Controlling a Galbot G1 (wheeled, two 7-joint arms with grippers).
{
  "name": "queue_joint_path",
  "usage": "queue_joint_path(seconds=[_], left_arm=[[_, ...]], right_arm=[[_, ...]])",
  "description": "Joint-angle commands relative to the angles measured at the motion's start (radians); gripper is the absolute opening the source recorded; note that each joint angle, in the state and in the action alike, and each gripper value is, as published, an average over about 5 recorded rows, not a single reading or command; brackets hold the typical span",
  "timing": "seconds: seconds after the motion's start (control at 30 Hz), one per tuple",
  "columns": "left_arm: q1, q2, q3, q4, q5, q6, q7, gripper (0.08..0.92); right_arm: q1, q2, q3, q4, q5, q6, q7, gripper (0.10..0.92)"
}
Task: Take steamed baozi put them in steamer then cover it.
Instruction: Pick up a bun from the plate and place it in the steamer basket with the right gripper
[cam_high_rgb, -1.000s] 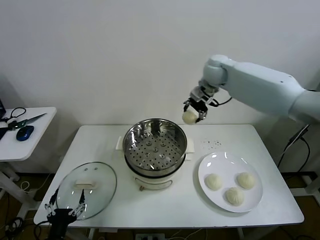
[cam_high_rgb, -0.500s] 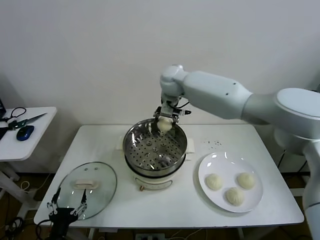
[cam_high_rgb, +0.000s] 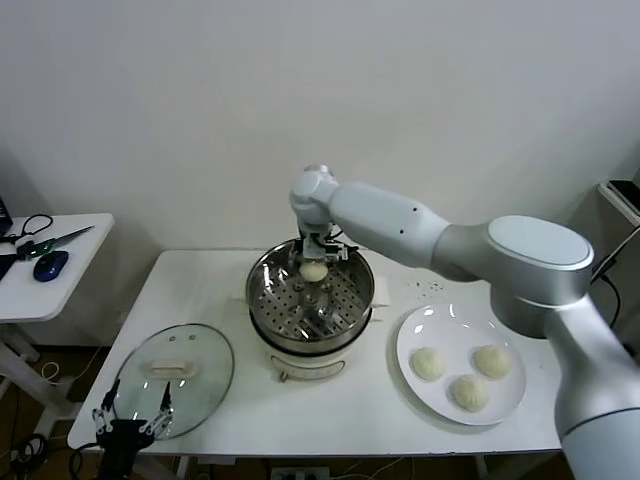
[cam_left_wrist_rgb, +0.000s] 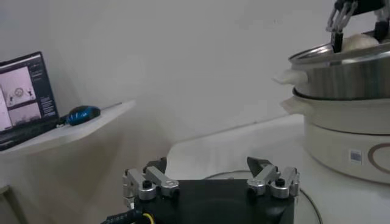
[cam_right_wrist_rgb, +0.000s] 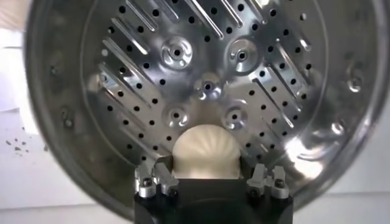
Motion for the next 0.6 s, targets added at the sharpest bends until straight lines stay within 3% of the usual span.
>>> queue_joint_path(seconds=[0.03, 0.17, 0.33, 0.6], left_arm=[[-0.001, -0.001, 0.001, 0.000, 0.003, 0.001, 0.000, 0.823], [-0.002, -0.004, 0.003, 0.001, 0.007, 0.001, 0.000, 0.823], [0.001, -0.004, 0.003, 0.003, 0.009, -0.002, -0.001, 0.823], [0.001, -0.008, 0.005, -0.005, 0.015, 0.002, -0.002, 0.823]], right_arm=[[-0.044, 0.030, 0.023, -0.047, -0.062, 0.025, 0.012, 0.711], [-0.044, 0.032, 0.023, -0.046, -0.049, 0.015, 0.010, 0.729], [-0.028, 0.016, 0.021, -0.021, -0.035, 0.006, 0.009, 0.811], [0.046, -0.059, 0.021, 0.084, 0.030, 0.014, -0.028, 0.823]])
